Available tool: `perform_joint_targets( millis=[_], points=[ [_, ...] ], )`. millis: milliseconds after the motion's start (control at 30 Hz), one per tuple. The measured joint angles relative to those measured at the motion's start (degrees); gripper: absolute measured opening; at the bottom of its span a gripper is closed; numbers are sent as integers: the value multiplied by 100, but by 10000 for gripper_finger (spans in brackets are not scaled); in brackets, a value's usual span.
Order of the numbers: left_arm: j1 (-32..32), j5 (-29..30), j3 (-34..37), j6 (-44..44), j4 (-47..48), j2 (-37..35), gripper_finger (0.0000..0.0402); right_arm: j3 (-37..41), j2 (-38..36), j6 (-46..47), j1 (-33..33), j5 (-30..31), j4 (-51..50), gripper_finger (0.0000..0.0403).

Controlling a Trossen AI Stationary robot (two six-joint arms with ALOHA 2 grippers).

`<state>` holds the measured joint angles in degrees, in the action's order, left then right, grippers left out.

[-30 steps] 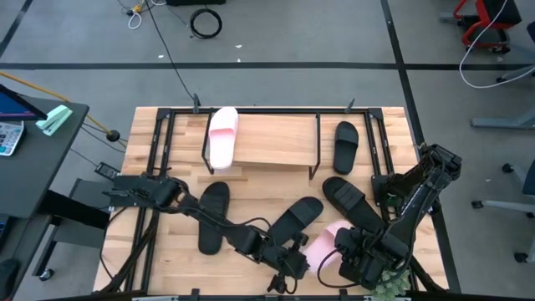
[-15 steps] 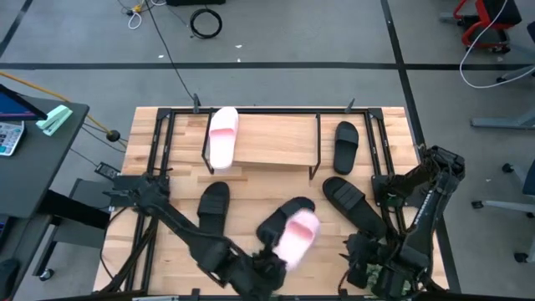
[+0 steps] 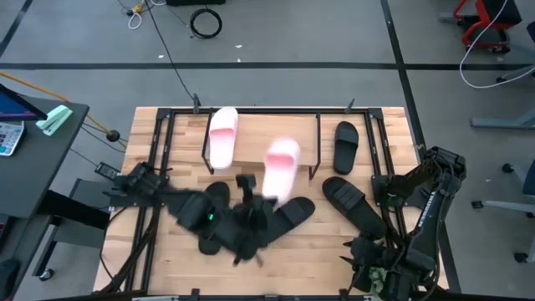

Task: Pick and place slides into the shelf
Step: Put the pink slipper on the shelf

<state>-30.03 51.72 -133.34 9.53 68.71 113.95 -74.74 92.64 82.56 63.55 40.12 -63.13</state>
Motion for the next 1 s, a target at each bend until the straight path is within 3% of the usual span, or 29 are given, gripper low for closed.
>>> perform_joint_targets(
  millis=[133,433,600,800,1000],
  points=[
    [680,12,222,211,594,33,8,0,0,-88,-2,174,-1,185],
    [1825,-250,1637,190,536,60,7,0,0,-177,-2,339,0,185],
    [1963,-263,2218,355,553,63,7,0,0,-177,-2,339,0,185],
    [1885,-295,2426,503,761,63,7,0,0,-177,-2,339,0,185],
    [1931,-604,2426,1165,1530,59,56,0,0,-125,-2,337,3,185]
  ],
)
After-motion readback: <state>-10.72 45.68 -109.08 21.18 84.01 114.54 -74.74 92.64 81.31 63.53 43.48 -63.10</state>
